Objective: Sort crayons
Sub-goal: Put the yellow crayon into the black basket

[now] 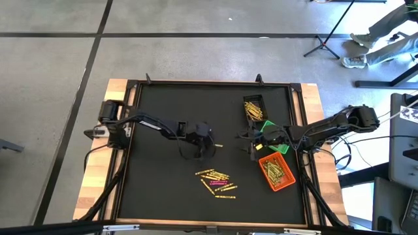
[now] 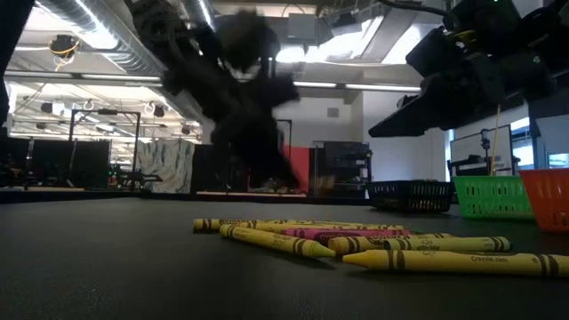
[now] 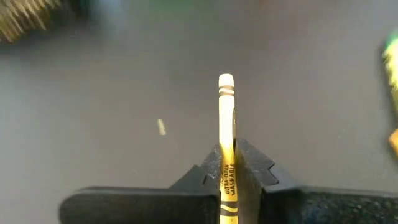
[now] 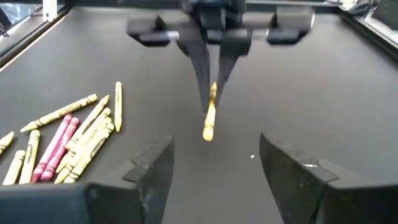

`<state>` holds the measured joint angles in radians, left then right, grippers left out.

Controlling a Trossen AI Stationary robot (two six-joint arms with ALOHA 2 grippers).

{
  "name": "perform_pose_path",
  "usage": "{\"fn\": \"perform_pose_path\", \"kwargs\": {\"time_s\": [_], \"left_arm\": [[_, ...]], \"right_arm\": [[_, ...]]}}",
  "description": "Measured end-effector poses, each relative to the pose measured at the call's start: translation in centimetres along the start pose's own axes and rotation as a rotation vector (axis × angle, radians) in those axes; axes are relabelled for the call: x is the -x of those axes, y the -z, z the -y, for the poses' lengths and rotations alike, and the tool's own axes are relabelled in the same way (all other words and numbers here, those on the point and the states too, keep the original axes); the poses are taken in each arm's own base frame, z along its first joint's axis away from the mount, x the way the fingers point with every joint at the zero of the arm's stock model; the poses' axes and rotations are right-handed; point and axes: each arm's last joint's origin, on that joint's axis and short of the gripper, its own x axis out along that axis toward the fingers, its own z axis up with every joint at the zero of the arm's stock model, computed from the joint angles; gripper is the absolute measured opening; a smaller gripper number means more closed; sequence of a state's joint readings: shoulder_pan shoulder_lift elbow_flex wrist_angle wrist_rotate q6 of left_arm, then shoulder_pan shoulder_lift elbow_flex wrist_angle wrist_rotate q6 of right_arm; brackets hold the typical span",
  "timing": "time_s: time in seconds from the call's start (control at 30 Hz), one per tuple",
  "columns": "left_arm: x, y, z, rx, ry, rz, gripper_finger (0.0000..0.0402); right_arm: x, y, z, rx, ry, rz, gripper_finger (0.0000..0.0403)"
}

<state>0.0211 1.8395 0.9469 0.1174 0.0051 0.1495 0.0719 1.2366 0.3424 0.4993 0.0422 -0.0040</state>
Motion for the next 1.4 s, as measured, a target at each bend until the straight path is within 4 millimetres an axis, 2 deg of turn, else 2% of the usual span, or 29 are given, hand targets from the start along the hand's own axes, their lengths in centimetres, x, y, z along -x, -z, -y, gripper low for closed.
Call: {"fn": "perform_pose_path", "kwargs": {"time_s": [0.07,0.23,0.4,0.5,0.73,0.87,1.0,1.27,1.33,1.4], "left_arm": [[0.7,-0.9,0.0,-0.039,-0.022,0.092,0.0004],[1.4,-0.4,-0.4,-0.071,-0.048,0.374,0.0004],[2.5,0.2,-1.1,-0.079,-0.070,0.652,0.0004],[3.2,-0.5,-1.4,-0.099,-0.073,0.796,0.0004],[2.7,-1.0,-1.1,-0.128,-0.036,0.855,0.0004],[2.6,-1.0,-1.1,-0.128,-0.033,0.852,0.0004],[2.6,-1.0,-0.9,-0.130,-0.030,0.853,0.0004],[2.6,-1.0,-0.9,-0.121,-0.027,0.853,0.0005],[2.5,-1.0,-0.9,-0.116,-0.025,0.851,0.0005],[2.5,-1.0,-0.9,-0.089,-0.018,0.848,0.0005]], "right_arm": [[0.0,-0.1,0.0,0.000,0.000,0.008,0.0247],[0.0,-0.1,0.0,0.003,0.001,0.013,0.0280],[0.0,-1.0,0.0,0.038,0.013,0.107,0.0282],[-0.3,-1.7,0.0,0.073,0.019,0.197,0.0275],[-1.6,-3.4,0.0,0.127,0.034,0.376,0.0251],[-2.7,-4.1,-0.2,0.173,-0.001,0.382,0.0226],[-3.3,-4.9,-0.3,0.183,-0.015,0.399,0.0179],[-3.5,-4.9,-0.2,0.231,0.002,0.379,0.0023],[-3.5,-4.8,-0.2,0.245,0.006,0.377,0.0015],[-3.5,-4.8,-0.2,0.239,0.014,0.368,0.0026]]}}
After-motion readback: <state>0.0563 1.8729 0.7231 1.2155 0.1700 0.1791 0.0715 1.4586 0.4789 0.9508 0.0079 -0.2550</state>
